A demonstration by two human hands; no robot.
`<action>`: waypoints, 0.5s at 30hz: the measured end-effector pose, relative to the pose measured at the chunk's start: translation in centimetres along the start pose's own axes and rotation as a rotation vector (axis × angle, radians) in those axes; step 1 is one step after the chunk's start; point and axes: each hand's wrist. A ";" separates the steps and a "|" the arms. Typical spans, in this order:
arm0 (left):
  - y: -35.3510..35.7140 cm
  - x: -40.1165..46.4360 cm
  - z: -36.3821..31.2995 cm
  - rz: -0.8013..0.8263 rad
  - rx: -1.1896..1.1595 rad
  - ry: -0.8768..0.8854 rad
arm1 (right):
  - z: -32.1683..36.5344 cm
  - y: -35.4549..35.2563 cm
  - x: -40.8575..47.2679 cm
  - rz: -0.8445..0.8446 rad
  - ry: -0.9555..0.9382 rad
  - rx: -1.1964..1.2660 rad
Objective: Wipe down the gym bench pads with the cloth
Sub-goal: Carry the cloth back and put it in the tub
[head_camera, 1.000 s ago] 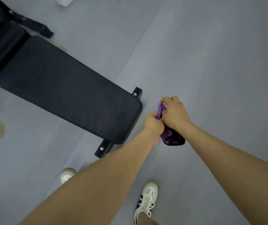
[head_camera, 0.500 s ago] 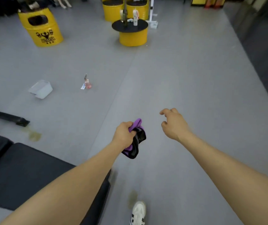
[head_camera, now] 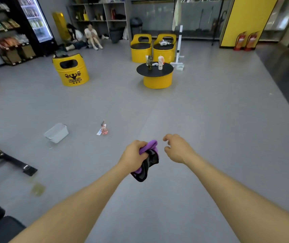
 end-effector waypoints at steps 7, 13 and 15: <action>-1.0 11.1 -0.9 -0.042 -0.096 0.020 | -1.6 -4.4 13.4 0.196 -0.119 0.277; -4.4 17.6 0.2 -0.238 -0.115 -0.010 | 1.4 -7.9 23.8 0.519 -0.030 0.912; -5.9 19.1 0.9 -0.325 -0.137 -0.044 | 3.7 -8.3 26.7 0.604 -0.075 0.911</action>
Point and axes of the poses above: each hand's wrist, its own x-axis towards the middle knuckle, its own y-axis out of the palm, z = x × y, and after that the axes turned 15 degrees about -x, right-handed
